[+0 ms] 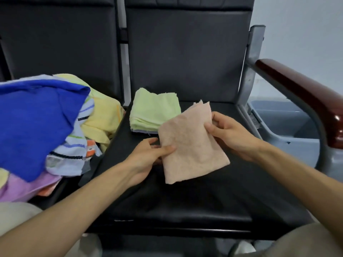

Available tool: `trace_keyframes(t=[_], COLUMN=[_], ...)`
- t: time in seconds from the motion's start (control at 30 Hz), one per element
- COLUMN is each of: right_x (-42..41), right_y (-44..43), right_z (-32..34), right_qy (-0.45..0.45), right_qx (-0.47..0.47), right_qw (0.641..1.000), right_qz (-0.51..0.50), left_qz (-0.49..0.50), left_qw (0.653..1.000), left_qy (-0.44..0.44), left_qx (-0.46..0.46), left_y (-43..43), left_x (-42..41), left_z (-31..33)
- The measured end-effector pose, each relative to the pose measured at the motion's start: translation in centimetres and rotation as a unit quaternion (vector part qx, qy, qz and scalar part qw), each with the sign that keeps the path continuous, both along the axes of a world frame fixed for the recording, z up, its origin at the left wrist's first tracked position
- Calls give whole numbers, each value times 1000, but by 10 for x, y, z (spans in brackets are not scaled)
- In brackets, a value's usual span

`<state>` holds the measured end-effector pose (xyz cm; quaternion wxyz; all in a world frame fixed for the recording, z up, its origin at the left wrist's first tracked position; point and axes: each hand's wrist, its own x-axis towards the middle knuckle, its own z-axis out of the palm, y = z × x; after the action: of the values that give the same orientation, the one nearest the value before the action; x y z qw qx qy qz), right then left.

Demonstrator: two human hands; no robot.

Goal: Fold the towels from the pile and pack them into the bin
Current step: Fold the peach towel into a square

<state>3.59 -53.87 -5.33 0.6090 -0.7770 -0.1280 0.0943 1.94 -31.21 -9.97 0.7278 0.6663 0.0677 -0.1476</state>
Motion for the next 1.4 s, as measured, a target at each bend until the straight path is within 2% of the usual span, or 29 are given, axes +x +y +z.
trace_keyframes(t=[0.1,0.17,0.27,0.37,0.47,0.53,0.63,0.7,0.8,0.87,1.0,1.2,1.27,1.4], right_x=[-3,-4,-4,-8,-14,-15,-12,-9,-6,-2,25,111,133,154], right_y=[-2,-1,4,11,20,24,27,26,27,31,44,75,85,101], right_z=[7,5,-3,-7,-11,-15,-24,-27,-24,-18,-7,5,-2,-39], right_qy=[27,66,149,202,204,199,193,182,117,37,-32,-94,-82,2], right_qx=[48,46,68,72,78,71,35,20,-14,-66,-79,-58,-67,-134], right_qw=[998,996,985,977,974,975,980,983,989,989,985,978,978,975], right_qz=[-3,-30,-47,5,69,66,9,-24,-88,-129,-149,-179,-181,-178], left_qz=[-25,16,109,176,196,193,174,152,83,37,24,52,43,2], left_qw=[998,997,988,962,949,945,947,960,993,999,974,913,899,888], left_qy=[-6,-36,-110,-173,-195,-202,-184,-132,-31,-15,-127,-242,-237,-167], left_qx=[-62,-72,26,118,153,171,196,193,81,37,187,324,365,428], left_y=[-2,-3,0,5,7,6,5,4,8,14,30,55,61,66], left_x=[-3,-5,-2,1,1,1,3,3,3,6,40,120,144,166], left_z=[8,10,7,4,2,0,1,5,16,24,43,62,53,16])
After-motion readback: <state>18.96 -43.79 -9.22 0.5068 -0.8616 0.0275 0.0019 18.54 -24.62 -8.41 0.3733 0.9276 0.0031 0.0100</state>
